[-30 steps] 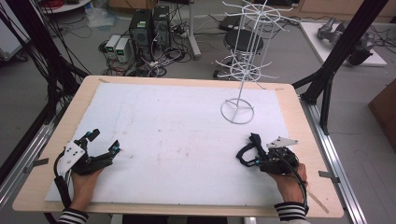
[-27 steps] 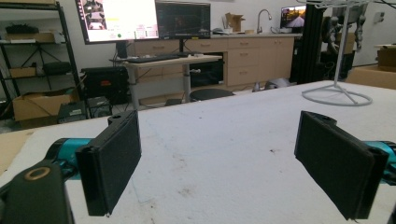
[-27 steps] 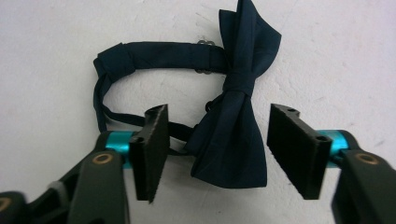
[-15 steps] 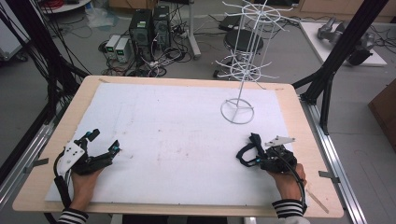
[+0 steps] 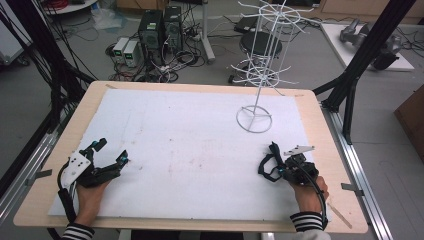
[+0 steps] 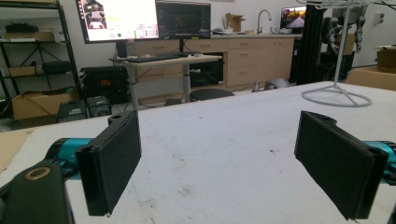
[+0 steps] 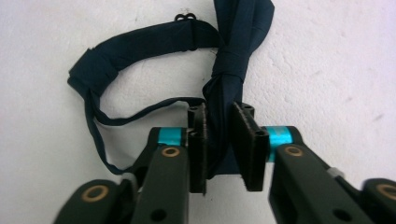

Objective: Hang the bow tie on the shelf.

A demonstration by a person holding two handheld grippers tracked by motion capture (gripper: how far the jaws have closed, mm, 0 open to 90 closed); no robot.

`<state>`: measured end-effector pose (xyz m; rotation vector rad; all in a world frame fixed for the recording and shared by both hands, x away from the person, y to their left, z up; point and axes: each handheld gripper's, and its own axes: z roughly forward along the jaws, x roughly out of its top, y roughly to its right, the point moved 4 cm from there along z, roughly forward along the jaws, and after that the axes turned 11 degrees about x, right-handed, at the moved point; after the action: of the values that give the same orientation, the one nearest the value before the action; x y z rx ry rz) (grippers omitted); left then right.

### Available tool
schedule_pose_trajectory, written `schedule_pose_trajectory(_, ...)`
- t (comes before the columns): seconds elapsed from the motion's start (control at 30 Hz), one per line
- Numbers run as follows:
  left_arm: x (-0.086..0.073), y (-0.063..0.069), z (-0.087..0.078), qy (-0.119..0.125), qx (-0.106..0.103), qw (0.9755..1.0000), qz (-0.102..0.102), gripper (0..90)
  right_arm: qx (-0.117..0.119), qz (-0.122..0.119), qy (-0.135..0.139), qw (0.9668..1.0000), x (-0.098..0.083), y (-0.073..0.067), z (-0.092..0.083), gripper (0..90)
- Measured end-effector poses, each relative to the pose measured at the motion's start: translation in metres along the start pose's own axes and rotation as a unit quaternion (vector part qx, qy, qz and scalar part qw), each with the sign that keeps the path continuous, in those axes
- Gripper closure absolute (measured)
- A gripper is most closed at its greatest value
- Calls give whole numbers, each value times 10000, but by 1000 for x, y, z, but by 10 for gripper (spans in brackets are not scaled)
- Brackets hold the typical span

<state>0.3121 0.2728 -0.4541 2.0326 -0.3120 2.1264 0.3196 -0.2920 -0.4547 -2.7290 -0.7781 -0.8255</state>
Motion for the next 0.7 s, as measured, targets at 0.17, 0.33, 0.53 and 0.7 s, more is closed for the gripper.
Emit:
schedule_pose_trajectory(0.17,0,0,0,2,-1,10000,-2,151,-1,16,52,10000,0,-1,0,836)
schedule_pose_trajectory(0.33,0,0,0,-1,1,10000,0,151,62,73,210,9997,-1,0,-1,840)
schedule_pose_trajectory(0.53,0,0,0,-2,4,10000,8,151,162,100,505,9985,0,-3,-4,842)
schedule_pose_trajectory(0.7,0,0,0,-4,3,10000,5,151,260,83,793,9965,4,-6,-9,843)
